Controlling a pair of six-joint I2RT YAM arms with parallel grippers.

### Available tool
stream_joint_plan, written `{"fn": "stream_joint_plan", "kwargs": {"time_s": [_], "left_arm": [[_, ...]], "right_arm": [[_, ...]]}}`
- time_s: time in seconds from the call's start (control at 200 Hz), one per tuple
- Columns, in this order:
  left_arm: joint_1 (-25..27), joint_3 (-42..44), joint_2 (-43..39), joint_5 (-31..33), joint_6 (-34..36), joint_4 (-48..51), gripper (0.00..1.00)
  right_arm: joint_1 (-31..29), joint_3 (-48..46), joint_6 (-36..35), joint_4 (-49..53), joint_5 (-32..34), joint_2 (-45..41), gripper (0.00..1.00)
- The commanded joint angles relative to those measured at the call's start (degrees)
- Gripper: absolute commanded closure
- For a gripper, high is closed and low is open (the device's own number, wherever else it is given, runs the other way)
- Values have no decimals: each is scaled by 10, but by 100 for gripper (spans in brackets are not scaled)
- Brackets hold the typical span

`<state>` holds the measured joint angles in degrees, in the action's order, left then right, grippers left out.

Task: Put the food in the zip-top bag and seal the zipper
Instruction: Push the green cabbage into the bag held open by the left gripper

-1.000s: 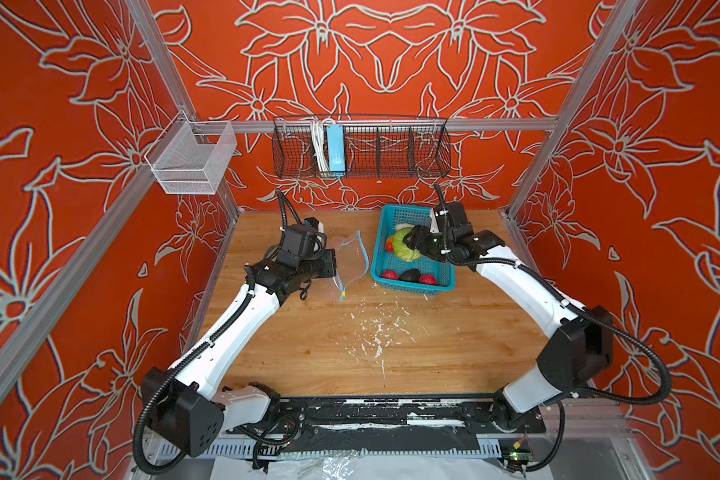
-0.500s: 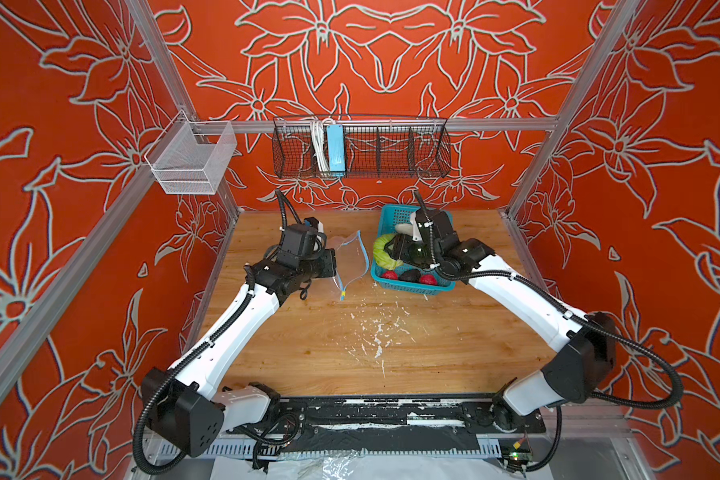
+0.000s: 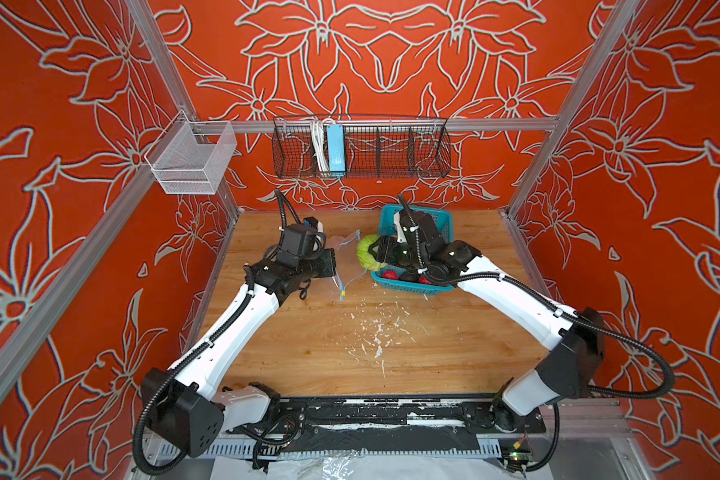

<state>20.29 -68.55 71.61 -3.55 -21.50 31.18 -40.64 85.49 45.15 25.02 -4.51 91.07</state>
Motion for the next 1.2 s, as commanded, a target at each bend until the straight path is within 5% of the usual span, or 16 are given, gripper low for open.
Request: {"fn": "stream_joint_plan", "kwargs": {"time_s": [0.0,1.196], "left_arm": [[-3,6,-12,-4,3,-7,100],[-4,6,-20,-12,0,-7,100]], "right_arm": [[-14,32,7,-20,14,14,37],[-55,80,11,-23,8,97,37]]}}
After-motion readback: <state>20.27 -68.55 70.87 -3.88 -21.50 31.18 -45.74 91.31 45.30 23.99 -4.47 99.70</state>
